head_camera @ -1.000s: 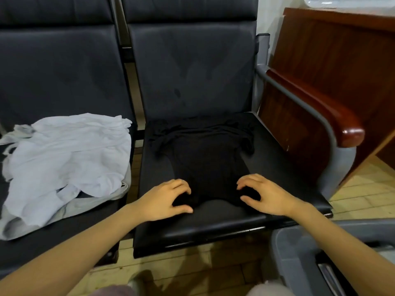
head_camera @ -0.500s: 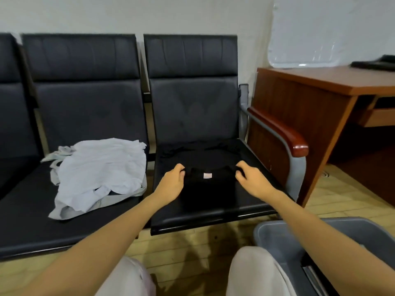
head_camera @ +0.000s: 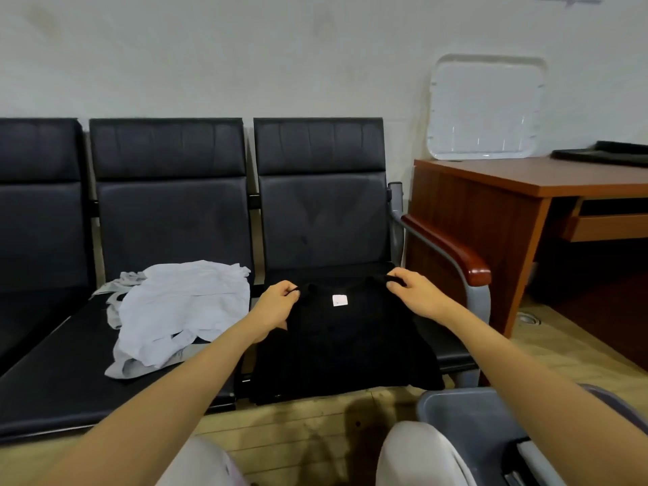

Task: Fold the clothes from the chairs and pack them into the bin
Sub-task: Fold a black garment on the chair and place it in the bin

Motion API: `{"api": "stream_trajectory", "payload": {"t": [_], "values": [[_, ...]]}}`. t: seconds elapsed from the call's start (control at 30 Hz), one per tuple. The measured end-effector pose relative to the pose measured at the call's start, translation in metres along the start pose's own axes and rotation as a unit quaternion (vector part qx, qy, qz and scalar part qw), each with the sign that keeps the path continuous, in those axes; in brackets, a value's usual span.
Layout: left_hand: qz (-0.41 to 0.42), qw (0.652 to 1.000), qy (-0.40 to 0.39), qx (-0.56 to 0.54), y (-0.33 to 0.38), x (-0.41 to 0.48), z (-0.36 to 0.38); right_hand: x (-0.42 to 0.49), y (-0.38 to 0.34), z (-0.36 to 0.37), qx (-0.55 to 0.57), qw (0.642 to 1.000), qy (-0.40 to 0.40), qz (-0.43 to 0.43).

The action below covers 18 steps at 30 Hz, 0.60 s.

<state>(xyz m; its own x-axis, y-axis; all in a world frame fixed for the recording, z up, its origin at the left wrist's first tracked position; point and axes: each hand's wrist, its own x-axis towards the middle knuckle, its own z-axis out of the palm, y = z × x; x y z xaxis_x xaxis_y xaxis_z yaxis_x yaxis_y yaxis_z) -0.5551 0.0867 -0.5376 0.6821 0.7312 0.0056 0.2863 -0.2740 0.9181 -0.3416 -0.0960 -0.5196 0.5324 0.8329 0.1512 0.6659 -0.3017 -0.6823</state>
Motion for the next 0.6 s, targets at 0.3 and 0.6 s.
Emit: {"api": "stream_trajectory", "payload": {"t": [0.3, 0.6], "values": [[0.006, 0.993, 0.119, -0.021, 0.013, 0.158, -0.008, 0.159, 0.013, 0.000, 0.031, 0.998, 0.050, 0.032], [-0.061, 0.987, 0.085, 0.125, -0.087, 0.328, 0.045, 0.306, 0.127, 0.103, -0.060, 0.988, 0.010, 0.140]]}}
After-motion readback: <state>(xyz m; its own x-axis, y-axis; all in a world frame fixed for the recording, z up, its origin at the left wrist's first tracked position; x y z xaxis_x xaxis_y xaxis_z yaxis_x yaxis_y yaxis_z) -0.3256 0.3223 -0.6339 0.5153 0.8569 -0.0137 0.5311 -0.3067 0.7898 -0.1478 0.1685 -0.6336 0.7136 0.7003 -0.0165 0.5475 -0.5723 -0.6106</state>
